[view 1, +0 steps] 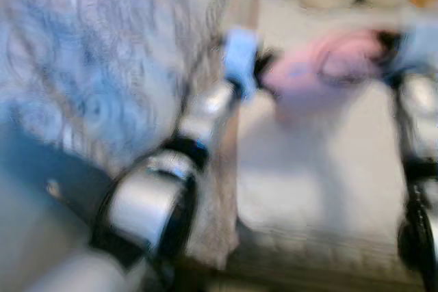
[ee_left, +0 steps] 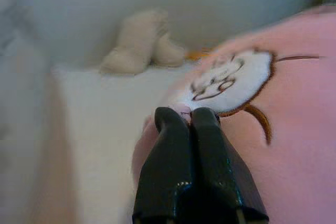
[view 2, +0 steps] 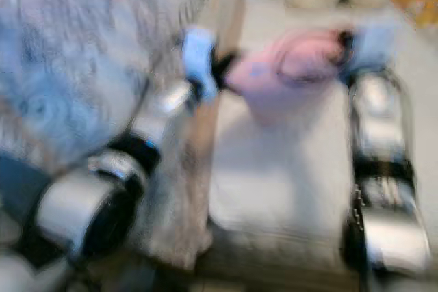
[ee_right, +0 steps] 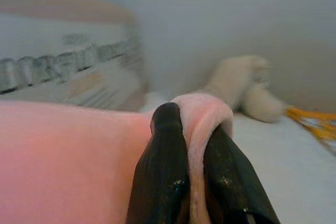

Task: Clean up the room

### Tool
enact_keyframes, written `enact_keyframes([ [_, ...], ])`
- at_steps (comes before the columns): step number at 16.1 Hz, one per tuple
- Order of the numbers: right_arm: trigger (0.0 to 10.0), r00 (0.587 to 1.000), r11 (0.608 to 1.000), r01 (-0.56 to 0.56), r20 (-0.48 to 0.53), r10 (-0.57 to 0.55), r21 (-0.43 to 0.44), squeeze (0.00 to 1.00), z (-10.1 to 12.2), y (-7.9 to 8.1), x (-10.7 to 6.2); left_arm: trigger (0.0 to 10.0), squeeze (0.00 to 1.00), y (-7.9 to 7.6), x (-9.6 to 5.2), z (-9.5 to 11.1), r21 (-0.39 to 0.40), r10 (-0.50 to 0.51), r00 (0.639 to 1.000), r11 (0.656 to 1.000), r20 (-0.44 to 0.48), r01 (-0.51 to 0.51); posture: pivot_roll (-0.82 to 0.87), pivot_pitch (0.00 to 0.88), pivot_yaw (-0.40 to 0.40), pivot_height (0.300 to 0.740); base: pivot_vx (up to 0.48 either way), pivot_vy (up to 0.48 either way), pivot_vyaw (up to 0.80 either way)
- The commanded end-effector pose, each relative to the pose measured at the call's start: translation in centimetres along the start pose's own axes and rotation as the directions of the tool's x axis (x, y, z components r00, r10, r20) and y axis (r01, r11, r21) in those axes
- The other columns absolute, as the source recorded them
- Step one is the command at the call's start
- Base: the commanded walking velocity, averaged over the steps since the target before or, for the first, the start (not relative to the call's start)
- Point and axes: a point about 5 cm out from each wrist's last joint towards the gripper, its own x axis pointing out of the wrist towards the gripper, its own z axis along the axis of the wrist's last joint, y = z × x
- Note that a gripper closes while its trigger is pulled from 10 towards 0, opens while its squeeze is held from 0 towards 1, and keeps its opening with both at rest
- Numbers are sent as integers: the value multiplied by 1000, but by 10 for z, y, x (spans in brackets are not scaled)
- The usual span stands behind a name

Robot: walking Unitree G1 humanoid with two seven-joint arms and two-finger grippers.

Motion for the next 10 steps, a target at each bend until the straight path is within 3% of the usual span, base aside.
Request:
enact_keyframes([
  [1, 10000, 998, 1000, -29, -57, 28, -7, 0, -9, 4, 5, 10000, 0, -2, 7, 13, 29, 15, 1000, 999, 6, -15, -97, 3, 47, 727, 0, 0, 0],
  [3, 10000, 994, 994, -102, -36, 103, 26, 0, -1, 24, 19, 10000, 0, 16, 2, 20, 127, 127, 992, 983, 25, -130, -79, 30, 32, 727, 0, 0, 0],
  [5, 10000, 978, 975, -182, -76, 193, 131, 0, -27, 46, 11, 10000, 0, 25, -7, 11, 253, 185, 981, 948, 52, -192, -64, 48, 22, 727, 0, 0, 0],
  [7, 10000, 932, 947, -222, -237, 276, 231, 0, -86, 65, -20, 10000, 0, 16, -20, -17, 316, 152, 987, 935, 46, -159, -43, 67, 15, 727, 0, 0, 0],
  [8, 10000, 891, 935, -217, -335, 308, 282, 0, -120, 70, -45, 10000, 0, 8, -30, -42, 318, 138, 990, 939, 2, -132, -37, 83, 17, 727, 0, 0, 0],
  [10, 10000, 826, 930, -206, -455, 332, 305, 0, -162, 72, -85, 10000, 0, -10, -48, -84, 270, 123, 988, 958, -95, -93, -41, 100, 21, 727, 0, 0, 0],
])
